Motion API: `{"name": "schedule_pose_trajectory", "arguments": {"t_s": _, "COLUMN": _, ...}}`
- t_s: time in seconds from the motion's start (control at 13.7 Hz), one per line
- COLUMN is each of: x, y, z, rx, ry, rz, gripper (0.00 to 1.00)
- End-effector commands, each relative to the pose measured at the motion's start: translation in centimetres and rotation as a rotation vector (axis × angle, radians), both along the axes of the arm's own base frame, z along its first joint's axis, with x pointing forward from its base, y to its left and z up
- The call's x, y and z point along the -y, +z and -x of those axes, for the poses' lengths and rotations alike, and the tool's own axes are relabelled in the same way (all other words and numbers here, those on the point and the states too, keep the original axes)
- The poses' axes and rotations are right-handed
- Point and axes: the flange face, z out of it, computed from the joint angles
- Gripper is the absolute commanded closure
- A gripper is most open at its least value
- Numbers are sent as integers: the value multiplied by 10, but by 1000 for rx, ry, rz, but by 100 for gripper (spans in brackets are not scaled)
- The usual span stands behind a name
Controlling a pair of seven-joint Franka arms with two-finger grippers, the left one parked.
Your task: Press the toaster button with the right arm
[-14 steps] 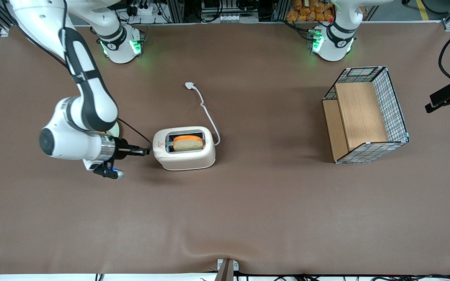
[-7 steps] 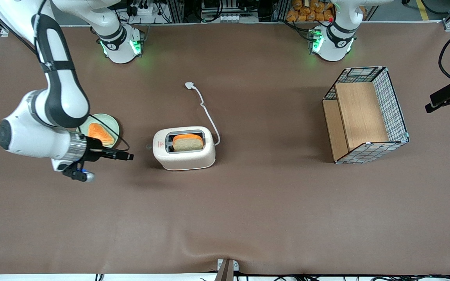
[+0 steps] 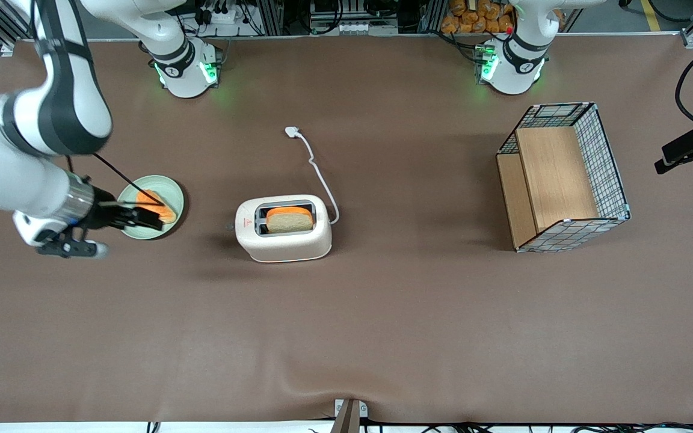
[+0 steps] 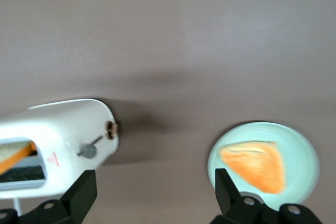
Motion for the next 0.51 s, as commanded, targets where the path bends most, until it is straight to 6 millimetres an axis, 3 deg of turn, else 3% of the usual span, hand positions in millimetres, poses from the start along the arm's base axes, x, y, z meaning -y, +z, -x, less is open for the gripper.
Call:
{"name": "schedule_pose_trajectory", "arguments": {"t_s": 0.0, "x": 32, "y": 39, "z": 22, "rx": 15, "ry": 36, "rz": 46, "gripper": 0}}
{"name": "schedule_pose_trajectory", "arguments": {"t_s": 0.22, "x": 70, "y": 67, "z": 39, "rx": 23, "ry": 81, "rz": 29, "gripper": 0}}
{"name": "schedule_pose_trajectory", "arguments": {"t_s": 0.37, "x": 76, "y": 97, "z": 56, "rx": 30, "ry": 92, "rz": 41, "gripper": 0}}
{"name": "schedule_pose_trajectory", "arguments": {"t_s": 0.44, "x": 71, "y": 101, "z": 61, "rx": 16, "ry": 107, "rz": 64, "gripper": 0}}
